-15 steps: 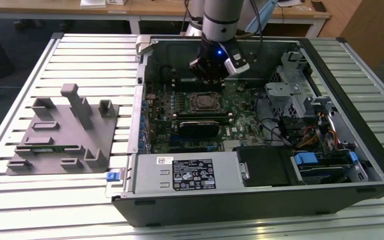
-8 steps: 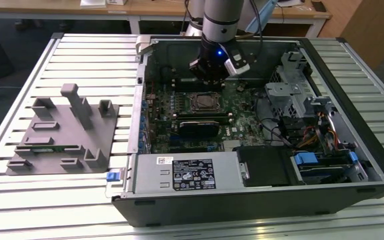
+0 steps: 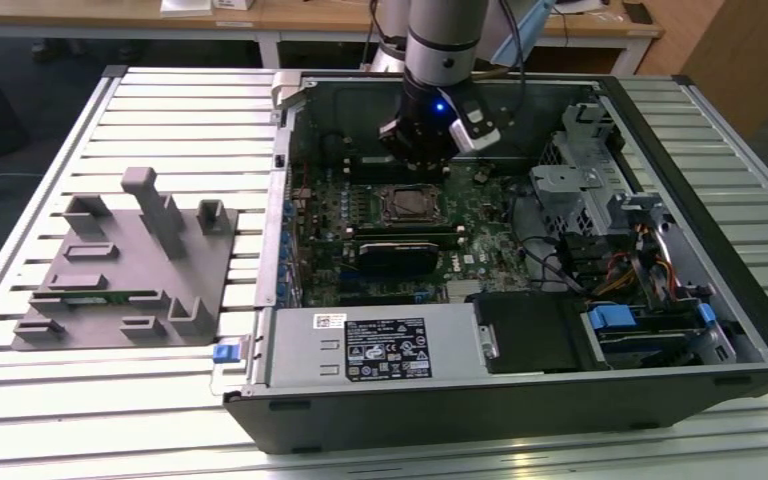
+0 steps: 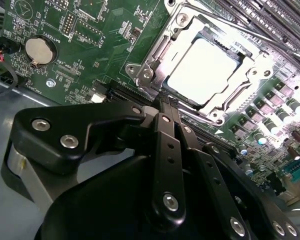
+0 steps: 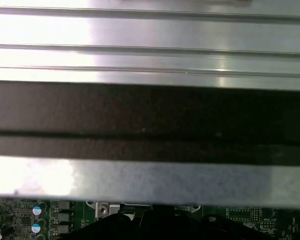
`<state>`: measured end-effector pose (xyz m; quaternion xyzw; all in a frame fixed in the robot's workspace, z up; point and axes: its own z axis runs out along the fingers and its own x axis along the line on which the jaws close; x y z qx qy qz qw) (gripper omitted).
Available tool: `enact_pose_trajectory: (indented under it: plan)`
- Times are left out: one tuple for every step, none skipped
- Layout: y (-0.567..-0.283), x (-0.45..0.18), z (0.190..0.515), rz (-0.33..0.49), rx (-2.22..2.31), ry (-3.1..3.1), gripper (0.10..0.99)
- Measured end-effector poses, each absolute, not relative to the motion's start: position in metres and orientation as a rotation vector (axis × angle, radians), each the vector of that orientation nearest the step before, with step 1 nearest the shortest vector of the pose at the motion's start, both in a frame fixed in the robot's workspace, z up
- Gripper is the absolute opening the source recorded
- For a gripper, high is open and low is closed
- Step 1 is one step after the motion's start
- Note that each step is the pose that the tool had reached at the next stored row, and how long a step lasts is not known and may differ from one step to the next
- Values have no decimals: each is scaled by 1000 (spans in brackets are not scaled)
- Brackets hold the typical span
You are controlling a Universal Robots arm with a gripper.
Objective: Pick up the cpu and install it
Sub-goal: 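Install the second cpu locking lever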
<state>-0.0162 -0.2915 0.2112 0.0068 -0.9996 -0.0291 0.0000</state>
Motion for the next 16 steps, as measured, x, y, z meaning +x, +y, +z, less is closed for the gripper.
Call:
enact_pose_trajectory:
  plan:
    - [-292,-16,211,-91,21,-3140,106]
    - [-293,-16,211,-91,21,-3140,106]
    - [-293,-16,211,-91,21,-3140,106]
    - [-294,-16,211,-91,21,-3140,106]
    - [-295,-16,211,-91,21,-3140,106]
    - [-295,-16,211,-92,21,-3140,106]
    - [-296,-16,211,-91,21,-3140,106]
    - [-296,-16,211,-91,22,-3140,106]
    - [-297,-16,211,-91,22,-3140,106]
    - [-298,-16,211,-91,21,-3140,106]
    - [-299,-16,211,-91,21,-3140,106]
    - [-300,-16,211,-91,21,-3140,106]
    - [-300,-16,211,-91,21,-3140,106]
    - [-301,-16,211,-92,21,-3140,106]
    - [-301,-16,211,-92,21,-3140,106]
    - [-301,-16,212,-92,21,-3140,106]
